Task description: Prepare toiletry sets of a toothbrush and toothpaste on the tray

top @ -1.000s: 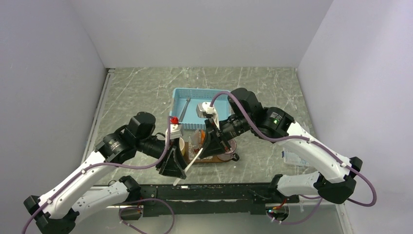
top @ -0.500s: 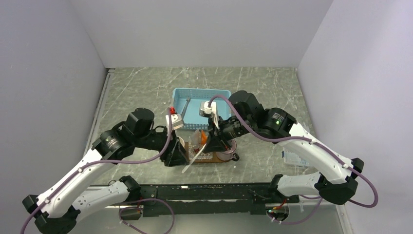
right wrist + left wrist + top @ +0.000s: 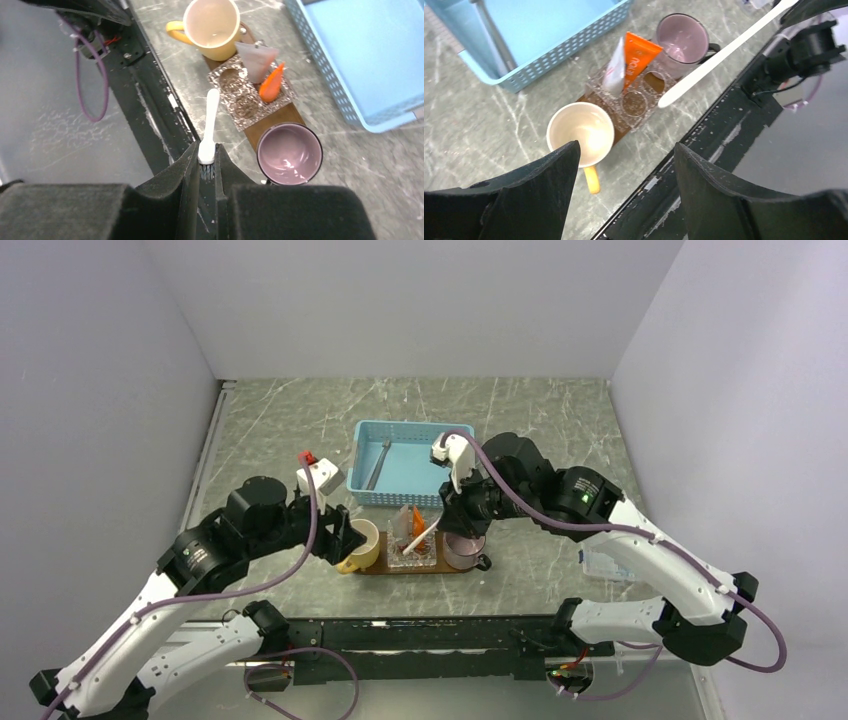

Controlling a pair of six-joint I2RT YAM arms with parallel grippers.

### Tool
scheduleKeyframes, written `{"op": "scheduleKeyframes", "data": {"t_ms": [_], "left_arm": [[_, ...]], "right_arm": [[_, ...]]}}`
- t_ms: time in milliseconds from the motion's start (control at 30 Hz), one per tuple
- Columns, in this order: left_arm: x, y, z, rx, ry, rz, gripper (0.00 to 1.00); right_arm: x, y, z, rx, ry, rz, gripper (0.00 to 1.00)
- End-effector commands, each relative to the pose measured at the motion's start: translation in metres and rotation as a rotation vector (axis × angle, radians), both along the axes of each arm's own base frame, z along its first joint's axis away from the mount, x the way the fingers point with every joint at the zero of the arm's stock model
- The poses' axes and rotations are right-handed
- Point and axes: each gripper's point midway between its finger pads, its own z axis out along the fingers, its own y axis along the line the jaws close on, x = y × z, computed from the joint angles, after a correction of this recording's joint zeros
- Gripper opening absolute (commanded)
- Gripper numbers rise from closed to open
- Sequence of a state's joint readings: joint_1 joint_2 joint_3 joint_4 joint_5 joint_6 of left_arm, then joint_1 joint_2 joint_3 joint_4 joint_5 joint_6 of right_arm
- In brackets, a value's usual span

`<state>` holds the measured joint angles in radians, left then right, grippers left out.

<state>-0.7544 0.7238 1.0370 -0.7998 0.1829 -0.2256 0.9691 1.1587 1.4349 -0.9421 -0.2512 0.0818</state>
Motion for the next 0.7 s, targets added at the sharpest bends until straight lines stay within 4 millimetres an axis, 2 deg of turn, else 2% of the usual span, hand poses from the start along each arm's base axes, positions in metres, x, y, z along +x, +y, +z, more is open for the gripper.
{"op": "scheduleKeyframes", "data": {"t_ms": [0,233,667], "left_arm": [[0.014,0.021,-0.012,0.053,-0.028,0.139,0.75],[0.020,0.041,-0.019,0.072,-0.072,0.235,0.75],[0.029,0.073,-0.028,0.033,-0.190,0.394,0.77]], "right_arm": [[0.020,-0.015,0.007,-0.037,-0.048,-0.190,0.00],[0.024,-0.014,0.001,-0.102,-0.053,-0.297,0.00],[0.023,-0.001,-0.015,-0.122,-0.080,-0.344,0.00]]}}
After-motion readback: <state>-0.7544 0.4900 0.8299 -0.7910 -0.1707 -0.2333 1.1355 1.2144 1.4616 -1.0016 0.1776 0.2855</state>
